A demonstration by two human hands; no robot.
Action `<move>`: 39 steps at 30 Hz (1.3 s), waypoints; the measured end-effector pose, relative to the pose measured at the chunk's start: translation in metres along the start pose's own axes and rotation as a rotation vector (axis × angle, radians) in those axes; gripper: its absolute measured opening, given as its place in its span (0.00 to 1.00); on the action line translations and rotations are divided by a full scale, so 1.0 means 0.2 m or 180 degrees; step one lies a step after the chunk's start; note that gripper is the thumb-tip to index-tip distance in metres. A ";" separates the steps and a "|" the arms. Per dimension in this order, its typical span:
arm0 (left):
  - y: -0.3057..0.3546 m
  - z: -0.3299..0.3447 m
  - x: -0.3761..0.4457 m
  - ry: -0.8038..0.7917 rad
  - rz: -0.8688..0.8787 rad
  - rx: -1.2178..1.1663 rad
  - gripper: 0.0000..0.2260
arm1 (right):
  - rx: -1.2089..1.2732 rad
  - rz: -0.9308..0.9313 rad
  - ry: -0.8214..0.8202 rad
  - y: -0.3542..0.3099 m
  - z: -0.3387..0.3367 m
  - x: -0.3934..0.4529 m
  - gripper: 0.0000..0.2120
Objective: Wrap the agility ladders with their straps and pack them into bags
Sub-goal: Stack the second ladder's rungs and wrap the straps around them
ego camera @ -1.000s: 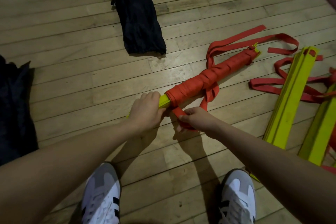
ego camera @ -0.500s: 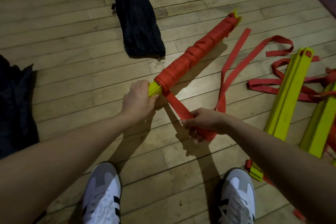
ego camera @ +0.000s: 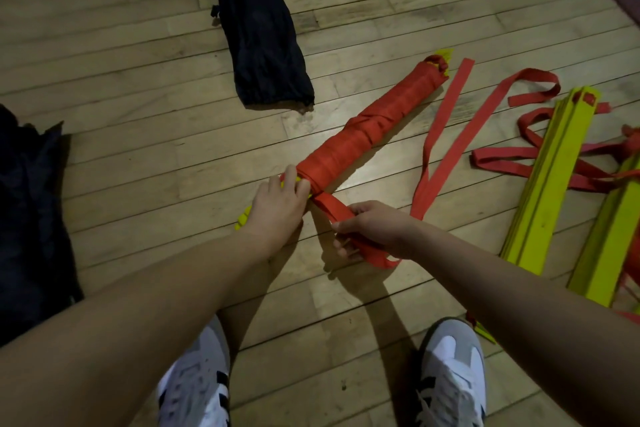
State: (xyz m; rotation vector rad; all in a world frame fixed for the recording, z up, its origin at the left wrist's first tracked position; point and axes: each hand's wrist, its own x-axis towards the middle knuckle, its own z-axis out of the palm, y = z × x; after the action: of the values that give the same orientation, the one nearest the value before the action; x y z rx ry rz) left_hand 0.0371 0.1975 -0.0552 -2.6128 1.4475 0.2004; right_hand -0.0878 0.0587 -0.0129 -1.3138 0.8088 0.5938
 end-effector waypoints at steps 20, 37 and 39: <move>-0.01 -0.13 0.04 -0.0383 -0.0907 -0.0773 0.24 | -0.0653 0.0002 -0.0080 -0.02 0.04 -0.04 0.03; 0.09 0.03 -0.21 -0.0187 0.0235 -0.0933 0.20 | 0.0234 -0.0075 0.0563 0.08 0.02 0.00 0.04; 0.13 0.02 -0.21 -0.0454 0.0098 -0.0928 0.20 | 0.0047 0.0009 0.0580 0.10 0.02 0.00 0.04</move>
State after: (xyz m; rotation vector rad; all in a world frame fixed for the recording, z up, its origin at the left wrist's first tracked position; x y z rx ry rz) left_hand -0.0074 0.2192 -0.0524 -2.7290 1.5093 0.6326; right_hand -0.1021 0.0665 -0.0238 -1.3671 0.9621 0.4740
